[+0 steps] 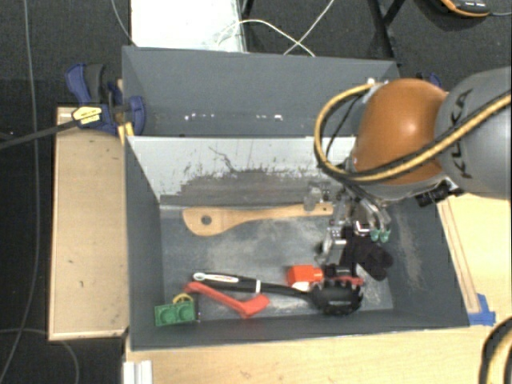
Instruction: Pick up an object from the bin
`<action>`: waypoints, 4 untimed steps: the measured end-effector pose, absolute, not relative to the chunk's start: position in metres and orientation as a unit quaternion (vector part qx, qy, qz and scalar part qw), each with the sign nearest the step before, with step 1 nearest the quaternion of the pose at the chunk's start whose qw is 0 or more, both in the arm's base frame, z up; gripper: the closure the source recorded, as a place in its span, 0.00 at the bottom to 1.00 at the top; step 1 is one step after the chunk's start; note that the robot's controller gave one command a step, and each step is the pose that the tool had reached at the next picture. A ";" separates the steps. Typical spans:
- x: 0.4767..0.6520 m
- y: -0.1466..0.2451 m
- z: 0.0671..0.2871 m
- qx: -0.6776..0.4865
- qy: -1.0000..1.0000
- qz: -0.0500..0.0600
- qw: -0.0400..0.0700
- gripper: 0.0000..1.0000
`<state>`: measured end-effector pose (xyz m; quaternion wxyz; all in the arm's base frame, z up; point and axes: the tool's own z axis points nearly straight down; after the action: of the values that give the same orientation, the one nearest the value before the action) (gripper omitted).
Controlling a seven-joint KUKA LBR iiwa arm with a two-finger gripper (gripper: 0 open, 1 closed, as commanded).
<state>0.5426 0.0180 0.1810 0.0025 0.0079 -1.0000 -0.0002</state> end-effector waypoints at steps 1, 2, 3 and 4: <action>0.544 0.018 0.185 0.007 -1.000 0.000 -0.001 0.00; 0.561 -0.056 0.076 0.240 -0.971 0.000 -0.002 0.00; 0.517 -0.037 0.142 0.294 -0.956 -0.001 -0.001 0.00; 0.574 -0.099 0.100 0.436 -0.900 0.000 0.000 0.00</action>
Offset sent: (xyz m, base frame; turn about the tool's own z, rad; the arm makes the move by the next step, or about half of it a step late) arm 0.0181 -0.0778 -0.1110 -0.4978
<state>0.5738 -0.0988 0.1005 -0.0005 0.4364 -0.8998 -0.0004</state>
